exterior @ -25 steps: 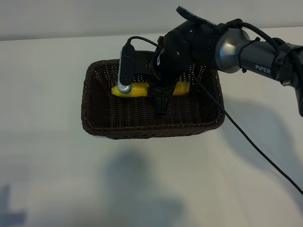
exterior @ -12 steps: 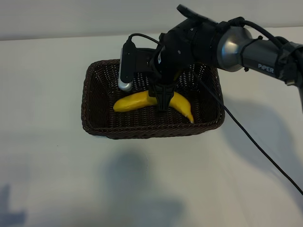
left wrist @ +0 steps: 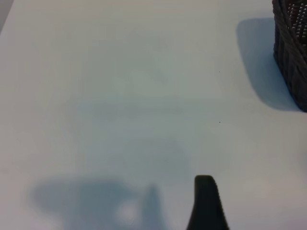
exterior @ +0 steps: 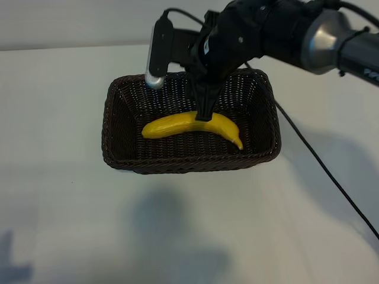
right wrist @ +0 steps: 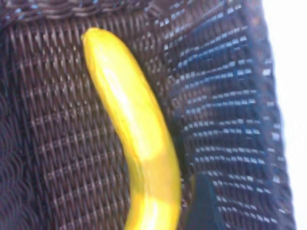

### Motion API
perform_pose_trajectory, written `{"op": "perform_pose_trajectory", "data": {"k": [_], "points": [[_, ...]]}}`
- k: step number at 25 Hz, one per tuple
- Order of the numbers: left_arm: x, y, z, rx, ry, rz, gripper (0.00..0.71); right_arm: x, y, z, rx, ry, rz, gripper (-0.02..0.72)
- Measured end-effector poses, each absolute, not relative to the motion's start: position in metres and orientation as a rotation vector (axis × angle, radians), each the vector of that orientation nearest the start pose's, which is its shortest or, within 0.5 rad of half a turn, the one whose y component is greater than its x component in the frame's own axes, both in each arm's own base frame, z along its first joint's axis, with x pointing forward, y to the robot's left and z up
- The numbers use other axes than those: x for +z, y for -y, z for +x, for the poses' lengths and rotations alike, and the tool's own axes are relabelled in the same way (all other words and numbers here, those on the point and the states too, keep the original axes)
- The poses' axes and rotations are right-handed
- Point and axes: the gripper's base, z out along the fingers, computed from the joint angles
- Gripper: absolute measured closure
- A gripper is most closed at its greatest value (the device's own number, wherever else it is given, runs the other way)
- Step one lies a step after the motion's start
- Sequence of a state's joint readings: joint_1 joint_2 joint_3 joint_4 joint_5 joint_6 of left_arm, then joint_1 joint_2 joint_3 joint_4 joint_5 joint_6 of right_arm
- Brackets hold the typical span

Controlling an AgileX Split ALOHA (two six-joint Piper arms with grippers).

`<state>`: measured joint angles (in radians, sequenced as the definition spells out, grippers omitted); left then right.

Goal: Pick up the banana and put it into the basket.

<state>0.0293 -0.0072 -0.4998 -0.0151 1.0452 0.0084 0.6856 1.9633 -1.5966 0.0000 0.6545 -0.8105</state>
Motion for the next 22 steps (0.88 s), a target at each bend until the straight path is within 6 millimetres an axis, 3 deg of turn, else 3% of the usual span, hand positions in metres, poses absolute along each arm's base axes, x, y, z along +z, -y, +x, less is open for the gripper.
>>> {"op": "perform_pose_trajectory", "data": {"k": [6,11,22], "points": [[0.278,0.001,-0.005,0.005,-2.022,-0.021,0.181,0.275,-0.275,0.338,-0.033,-1.846,-1.607,0.167],[0.278,0.001,-0.005,0.005,-2.022,-0.021,0.181,0.28,-0.263,0.345,-0.026,-1.917,-1.504,0.167],[0.278,0.001,-0.005,0.005,-2.022,-0.021,0.181,0.28,-0.185,0.385,-0.027,-2.26,-1.083,0.167]]}}
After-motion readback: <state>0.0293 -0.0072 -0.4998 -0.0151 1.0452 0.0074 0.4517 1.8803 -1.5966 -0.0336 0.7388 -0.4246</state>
